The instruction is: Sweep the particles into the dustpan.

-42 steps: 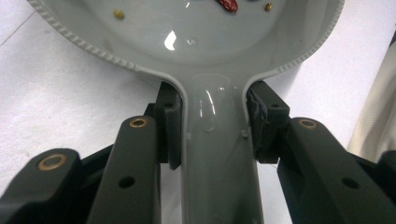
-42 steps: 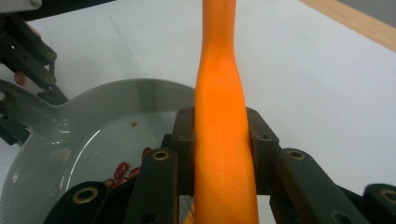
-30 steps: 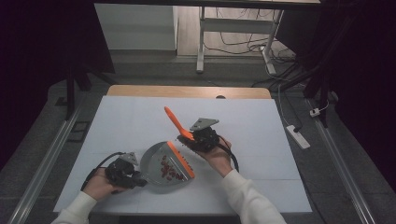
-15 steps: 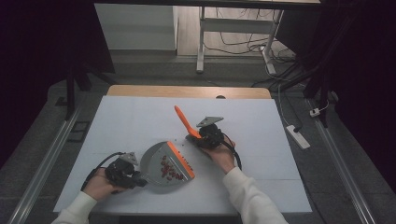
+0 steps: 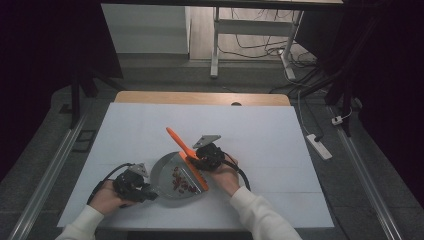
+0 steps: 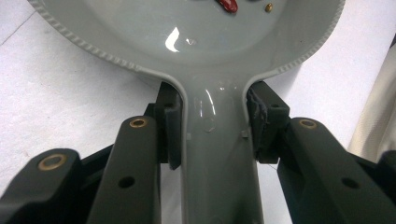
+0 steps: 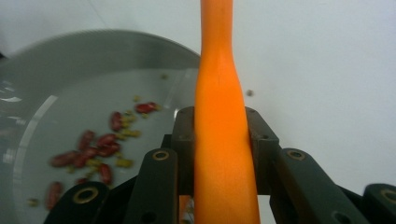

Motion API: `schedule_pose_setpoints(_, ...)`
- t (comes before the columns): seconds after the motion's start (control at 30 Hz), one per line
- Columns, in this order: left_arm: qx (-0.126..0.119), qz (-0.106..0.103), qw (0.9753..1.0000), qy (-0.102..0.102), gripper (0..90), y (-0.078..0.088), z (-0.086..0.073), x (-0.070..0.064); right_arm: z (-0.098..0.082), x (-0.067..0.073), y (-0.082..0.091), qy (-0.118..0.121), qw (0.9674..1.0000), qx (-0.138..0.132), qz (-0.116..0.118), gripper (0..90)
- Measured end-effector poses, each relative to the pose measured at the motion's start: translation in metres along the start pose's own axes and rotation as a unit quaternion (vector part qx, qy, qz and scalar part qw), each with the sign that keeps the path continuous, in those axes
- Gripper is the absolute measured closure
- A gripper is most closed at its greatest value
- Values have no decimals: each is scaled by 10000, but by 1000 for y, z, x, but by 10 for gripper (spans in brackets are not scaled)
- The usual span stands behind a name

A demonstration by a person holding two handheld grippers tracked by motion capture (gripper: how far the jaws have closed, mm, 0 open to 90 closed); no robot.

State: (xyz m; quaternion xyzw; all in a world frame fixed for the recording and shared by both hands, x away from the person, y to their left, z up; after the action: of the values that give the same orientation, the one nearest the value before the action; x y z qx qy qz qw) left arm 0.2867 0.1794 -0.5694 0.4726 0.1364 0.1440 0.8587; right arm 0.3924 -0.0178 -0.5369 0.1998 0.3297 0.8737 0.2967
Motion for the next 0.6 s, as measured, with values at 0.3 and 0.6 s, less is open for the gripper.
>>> schedule_pose_setpoints(0.3, -4, 1, 10000, -9, 623, 0, 0, 0, 7, 23, 7, -401, 9949, -205, 900, 705)
schedule_pose_setpoints(0.6, -18, 7, 10000, 5, 623, 0, 0, 0, 15, -13, 23, -352, 9975, -601, 123, 705)
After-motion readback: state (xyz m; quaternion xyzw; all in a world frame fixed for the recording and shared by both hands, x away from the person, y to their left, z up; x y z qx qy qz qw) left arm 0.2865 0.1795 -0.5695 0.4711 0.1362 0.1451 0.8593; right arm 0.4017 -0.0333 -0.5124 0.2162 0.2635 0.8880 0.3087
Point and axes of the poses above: each handheld gripper's, and its own axes: y roughly backward along the jaws, z roughly out of its top, x roughly to its left, the point moved 6 cm from there along -y, roughly forward along the jaws, and after that the axes turned 14 degrees about -y, right-handed, at the moved point
